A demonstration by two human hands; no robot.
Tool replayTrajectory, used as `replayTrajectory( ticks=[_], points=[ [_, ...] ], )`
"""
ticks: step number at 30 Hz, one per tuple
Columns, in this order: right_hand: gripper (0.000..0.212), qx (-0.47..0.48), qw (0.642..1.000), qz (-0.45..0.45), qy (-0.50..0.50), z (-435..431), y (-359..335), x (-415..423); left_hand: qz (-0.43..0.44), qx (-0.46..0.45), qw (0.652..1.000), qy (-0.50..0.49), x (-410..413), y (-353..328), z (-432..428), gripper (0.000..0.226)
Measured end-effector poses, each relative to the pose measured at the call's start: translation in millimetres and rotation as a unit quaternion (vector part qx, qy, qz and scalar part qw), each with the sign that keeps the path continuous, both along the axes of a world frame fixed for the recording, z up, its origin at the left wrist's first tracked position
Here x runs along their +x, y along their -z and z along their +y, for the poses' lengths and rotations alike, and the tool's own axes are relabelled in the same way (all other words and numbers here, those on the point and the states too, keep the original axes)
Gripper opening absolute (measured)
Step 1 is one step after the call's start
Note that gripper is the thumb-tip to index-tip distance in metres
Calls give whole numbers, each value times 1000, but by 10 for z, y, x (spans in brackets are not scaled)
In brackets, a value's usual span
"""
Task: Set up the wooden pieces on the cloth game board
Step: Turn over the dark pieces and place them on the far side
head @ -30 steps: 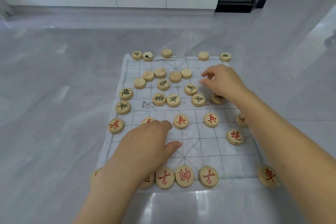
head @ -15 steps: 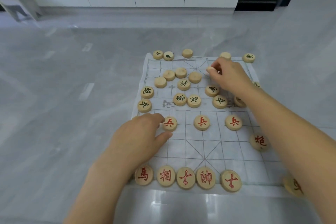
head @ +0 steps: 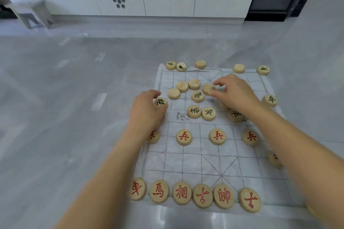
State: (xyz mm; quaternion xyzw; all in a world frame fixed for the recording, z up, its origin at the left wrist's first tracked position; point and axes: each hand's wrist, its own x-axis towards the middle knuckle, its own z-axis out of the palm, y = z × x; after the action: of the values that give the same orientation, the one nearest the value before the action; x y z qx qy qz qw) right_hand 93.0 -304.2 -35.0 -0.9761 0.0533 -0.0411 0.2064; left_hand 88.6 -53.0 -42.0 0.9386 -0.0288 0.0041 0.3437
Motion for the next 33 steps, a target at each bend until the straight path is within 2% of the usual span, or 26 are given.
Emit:
replayTrajectory(
  ticks=[4,9,13,15,17,20,22,25,28,31,33],
  points=[
    [35,-14,1000,21,-5,174,23,181,14,92,992,86,376,46,-268,47],
    [41,-10,998,64,-10,117,47,264,1,103,990,96,546,115,-319,47],
    [30,-15,999,26,-18,102,94,234,-29,139,985,99,548,94,-300,29],
    [24,-1,1000,-8,-12,91,102,192,-57,153,982,92,521,75,-280,29],
    [23,43,999,-25,12,70,71,161,-55,134,986,77,504,50,-246,31],
    [24,90,995,-2,31,40,25,140,29,30,998,51,513,32,-191,28],
    [24,102,994,23,37,26,14,136,56,2,997,44,516,70,-169,26],
    [28,83,994,45,52,23,31,147,47,2,999,22,536,124,-152,18],
    [31,59,996,32,58,34,50,172,36,-38,999,6,586,103,-170,16],
    [25,67,997,10,42,85,17,225,47,-72,996,9,669,105,-224,22],
    [24,77,997,8,30,146,3,294,58,-57,996,29,728,137,-286,36]
  ],
)
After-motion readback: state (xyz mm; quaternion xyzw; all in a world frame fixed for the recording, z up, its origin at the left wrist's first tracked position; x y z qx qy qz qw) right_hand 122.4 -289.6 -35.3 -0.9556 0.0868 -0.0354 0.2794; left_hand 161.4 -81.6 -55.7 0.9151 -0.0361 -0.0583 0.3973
